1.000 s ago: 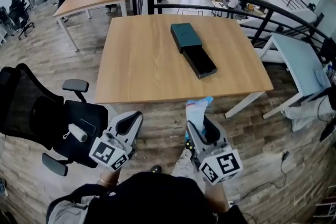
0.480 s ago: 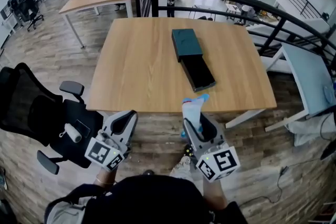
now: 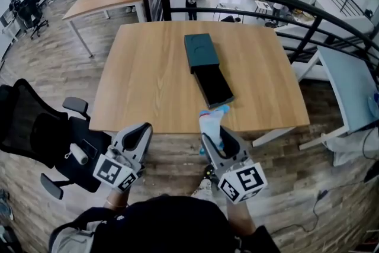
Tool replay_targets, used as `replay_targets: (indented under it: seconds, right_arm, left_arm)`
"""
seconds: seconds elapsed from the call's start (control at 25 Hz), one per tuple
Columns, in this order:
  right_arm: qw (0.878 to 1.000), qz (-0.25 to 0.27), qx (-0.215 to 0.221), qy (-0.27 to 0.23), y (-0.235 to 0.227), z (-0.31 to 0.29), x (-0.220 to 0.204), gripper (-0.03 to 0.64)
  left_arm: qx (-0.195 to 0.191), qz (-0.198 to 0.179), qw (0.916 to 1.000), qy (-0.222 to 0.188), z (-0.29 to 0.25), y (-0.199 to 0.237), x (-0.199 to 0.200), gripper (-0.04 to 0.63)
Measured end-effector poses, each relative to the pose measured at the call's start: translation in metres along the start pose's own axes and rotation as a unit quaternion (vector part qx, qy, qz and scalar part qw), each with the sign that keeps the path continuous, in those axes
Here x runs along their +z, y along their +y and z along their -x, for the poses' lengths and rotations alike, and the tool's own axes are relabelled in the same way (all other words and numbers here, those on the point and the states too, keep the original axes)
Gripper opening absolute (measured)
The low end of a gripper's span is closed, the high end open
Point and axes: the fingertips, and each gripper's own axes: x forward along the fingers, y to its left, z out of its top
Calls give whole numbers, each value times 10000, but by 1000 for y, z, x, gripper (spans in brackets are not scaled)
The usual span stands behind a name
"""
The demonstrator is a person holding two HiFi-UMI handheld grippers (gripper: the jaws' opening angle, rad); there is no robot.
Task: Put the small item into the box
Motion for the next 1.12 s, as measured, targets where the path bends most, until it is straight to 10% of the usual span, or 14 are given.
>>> replay_targets:
  seconds: [1.12]
  right_arm:
    - [9989, -117, 454, 7, -169, -1, 37, 187]
  left_arm:
    - [193, -229, 9995, 75, -174, -56, 9, 23]
